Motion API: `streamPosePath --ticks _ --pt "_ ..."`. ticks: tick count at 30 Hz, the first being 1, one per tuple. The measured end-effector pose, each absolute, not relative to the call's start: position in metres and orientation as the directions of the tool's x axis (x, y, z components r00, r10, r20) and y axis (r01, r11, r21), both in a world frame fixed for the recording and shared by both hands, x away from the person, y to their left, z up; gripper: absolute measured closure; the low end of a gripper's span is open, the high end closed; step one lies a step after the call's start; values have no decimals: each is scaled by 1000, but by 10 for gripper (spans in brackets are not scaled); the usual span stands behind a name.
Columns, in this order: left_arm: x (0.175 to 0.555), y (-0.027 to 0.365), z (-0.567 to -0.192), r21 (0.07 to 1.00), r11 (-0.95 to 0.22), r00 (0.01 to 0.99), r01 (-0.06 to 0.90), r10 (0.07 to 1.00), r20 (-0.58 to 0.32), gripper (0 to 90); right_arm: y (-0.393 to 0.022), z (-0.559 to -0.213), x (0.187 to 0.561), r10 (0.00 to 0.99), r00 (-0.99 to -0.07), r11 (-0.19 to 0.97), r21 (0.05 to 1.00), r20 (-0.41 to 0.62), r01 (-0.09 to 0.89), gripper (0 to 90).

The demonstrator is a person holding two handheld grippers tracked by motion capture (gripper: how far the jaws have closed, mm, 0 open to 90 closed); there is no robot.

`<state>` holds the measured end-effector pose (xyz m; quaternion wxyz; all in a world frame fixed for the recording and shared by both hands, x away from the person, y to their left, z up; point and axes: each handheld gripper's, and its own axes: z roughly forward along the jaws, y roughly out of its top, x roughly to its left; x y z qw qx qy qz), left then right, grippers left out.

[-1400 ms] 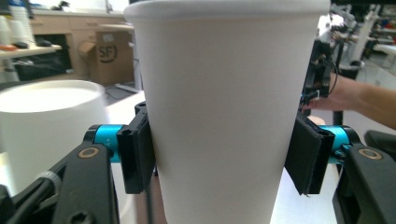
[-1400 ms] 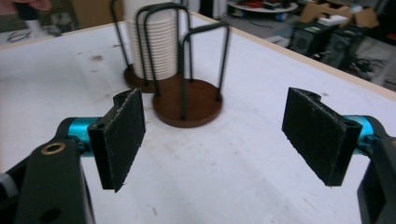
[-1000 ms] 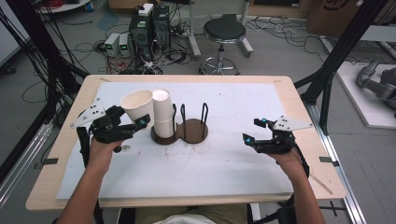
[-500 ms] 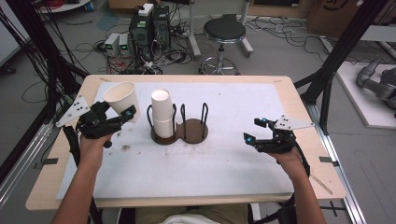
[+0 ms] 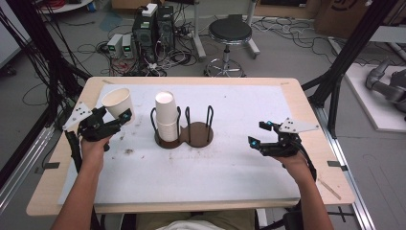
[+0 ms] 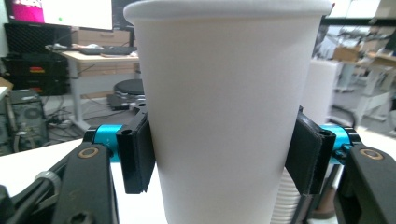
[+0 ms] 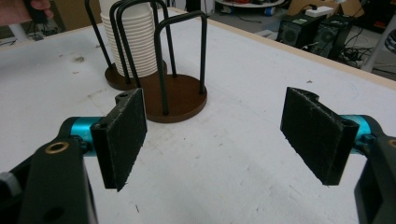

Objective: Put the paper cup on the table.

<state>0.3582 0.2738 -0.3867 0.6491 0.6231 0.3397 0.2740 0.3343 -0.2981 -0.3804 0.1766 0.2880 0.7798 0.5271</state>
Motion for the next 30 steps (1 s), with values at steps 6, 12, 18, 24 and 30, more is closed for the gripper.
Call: streamPosePath --ticks 6,12,18,24,30 --pt "371 272 -396 993 43 585 106 805 -97 349 -295 -381 336 626 -780 289 923 19 254 232" --pt "388 274 -413 981 29 540 191 832 -130 344 -297 -382 338 632 -775 283 923 24 259 231" --pt "401 270 -429 959 -27 527 282 840 -131 344 -297 -382 338 635 -772 286 921 24 265 230" --pt "407 264 -439 939 -66 537 338 833 -135 343 -296 -382 337 631 -775 296 918 20 265 230" --pt "410 259 -445 922 -117 541 369 834 -111 337 -296 -382 337 633 -774 294 919 20 264 230"
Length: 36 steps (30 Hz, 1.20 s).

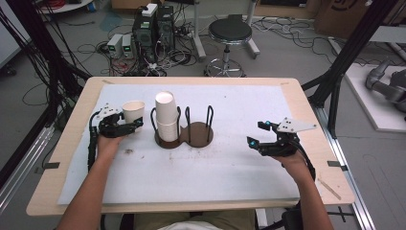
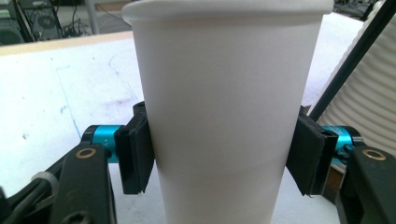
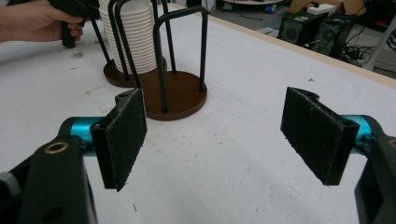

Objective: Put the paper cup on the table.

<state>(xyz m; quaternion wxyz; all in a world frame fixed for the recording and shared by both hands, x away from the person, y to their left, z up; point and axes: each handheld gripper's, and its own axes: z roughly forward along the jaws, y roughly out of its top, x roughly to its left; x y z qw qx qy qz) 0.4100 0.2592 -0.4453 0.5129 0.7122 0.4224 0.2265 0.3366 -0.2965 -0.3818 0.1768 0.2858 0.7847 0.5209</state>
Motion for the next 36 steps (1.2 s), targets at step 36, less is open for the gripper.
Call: streamPosePath --ticks 36 --pt "369 260 -436 804 -247 492 540 868 -64 220 -300 -382 335 635 -772 291 918 26 270 230"
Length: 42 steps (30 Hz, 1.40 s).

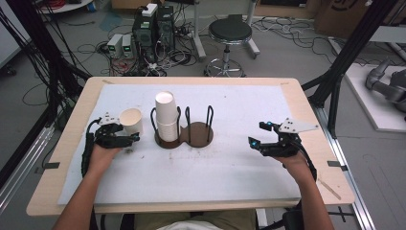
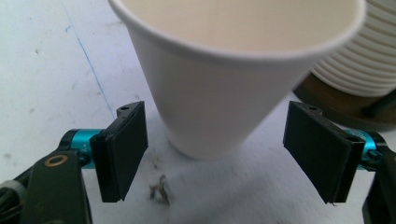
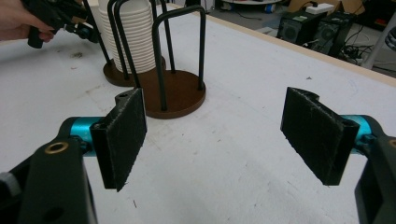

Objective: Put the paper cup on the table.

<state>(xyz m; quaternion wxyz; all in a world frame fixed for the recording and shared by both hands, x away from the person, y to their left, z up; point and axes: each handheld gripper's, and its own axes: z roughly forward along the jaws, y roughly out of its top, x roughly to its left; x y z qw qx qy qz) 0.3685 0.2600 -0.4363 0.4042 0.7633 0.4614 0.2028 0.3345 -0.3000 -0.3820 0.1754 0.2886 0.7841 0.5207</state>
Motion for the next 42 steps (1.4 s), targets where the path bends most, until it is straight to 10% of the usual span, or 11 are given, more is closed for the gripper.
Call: streamPosePath --ticks 9,23,42 --pt "332 284 -418 858 -173 486 484 869 -99 220 -301 -383 333 638 -769 292 916 27 275 230" --pt "315 282 -368 985 107 585 133 794 -165 220 -306 -385 332 646 -763 280 918 36 281 230" --pt "311 266 -359 990 90 632 109 763 -139 219 -305 -386 336 645 -763 285 916 34 282 228"
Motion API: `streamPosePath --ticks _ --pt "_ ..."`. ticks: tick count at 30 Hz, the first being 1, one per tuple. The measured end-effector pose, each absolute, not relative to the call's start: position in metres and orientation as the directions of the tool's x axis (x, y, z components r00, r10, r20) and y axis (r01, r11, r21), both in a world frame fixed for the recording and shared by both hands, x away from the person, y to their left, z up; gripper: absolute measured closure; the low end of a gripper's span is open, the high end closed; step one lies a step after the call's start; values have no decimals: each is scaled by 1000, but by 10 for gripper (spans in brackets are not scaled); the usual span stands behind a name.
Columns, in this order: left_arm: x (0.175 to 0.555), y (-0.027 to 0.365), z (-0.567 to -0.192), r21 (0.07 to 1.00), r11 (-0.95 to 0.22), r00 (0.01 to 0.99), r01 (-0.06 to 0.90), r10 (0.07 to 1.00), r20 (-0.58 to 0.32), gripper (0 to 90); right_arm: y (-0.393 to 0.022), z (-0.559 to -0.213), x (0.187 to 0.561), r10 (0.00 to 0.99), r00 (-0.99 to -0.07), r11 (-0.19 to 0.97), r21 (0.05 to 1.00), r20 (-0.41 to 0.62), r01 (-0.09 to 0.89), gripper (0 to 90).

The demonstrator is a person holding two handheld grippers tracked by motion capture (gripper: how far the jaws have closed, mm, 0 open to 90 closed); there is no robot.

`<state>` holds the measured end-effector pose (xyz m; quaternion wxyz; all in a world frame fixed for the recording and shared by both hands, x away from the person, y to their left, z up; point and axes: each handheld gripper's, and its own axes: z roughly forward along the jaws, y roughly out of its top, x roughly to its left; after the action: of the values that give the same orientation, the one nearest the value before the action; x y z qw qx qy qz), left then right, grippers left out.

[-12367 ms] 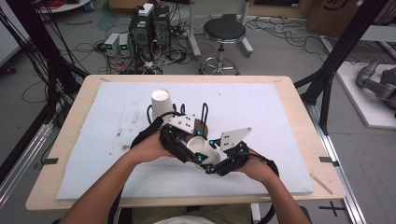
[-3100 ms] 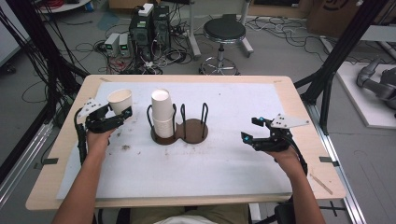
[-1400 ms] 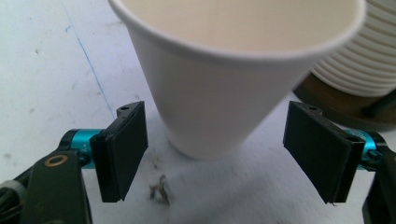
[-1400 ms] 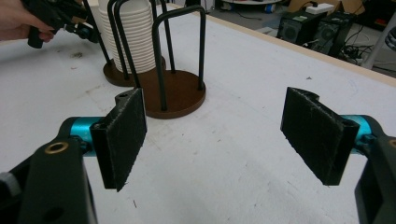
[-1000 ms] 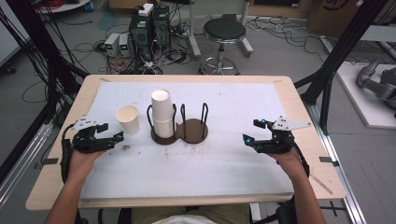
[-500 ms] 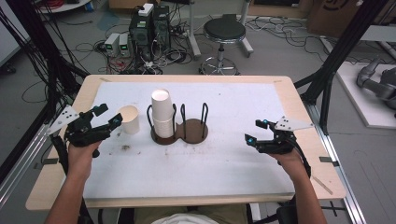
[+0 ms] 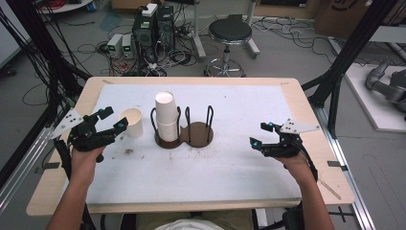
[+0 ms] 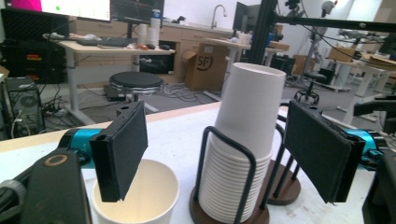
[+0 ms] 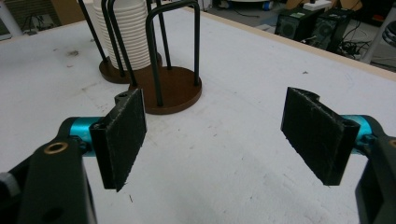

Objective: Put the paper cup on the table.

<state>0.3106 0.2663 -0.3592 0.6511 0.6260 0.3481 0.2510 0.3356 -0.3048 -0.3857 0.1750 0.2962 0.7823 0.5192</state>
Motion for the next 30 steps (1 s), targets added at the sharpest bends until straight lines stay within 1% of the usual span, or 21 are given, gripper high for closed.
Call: streamPosePath --ticks 5,12,20,27,30 --pt "310 254 -351 992 76 672 96 730 -121 215 -305 -384 335 653 -757 300 914 11 272 228" --pt "312 231 -344 995 34 736 93 670 -92 212 -309 -380 334 688 -726 308 912 -16 271 221" --pt "312 229 -348 995 29 744 94 662 -89 213 -308 -379 333 703 -710 327 904 -39 275 220" --pt "313 221 -348 996 -14 758 90 650 -59 213 -310 -378 330 714 -699 311 908 -29 280 221" --pt "313 219 -349 996 -16 759 92 648 -60 212 -311 -379 332 716 -698 309 908 -27 282 221"
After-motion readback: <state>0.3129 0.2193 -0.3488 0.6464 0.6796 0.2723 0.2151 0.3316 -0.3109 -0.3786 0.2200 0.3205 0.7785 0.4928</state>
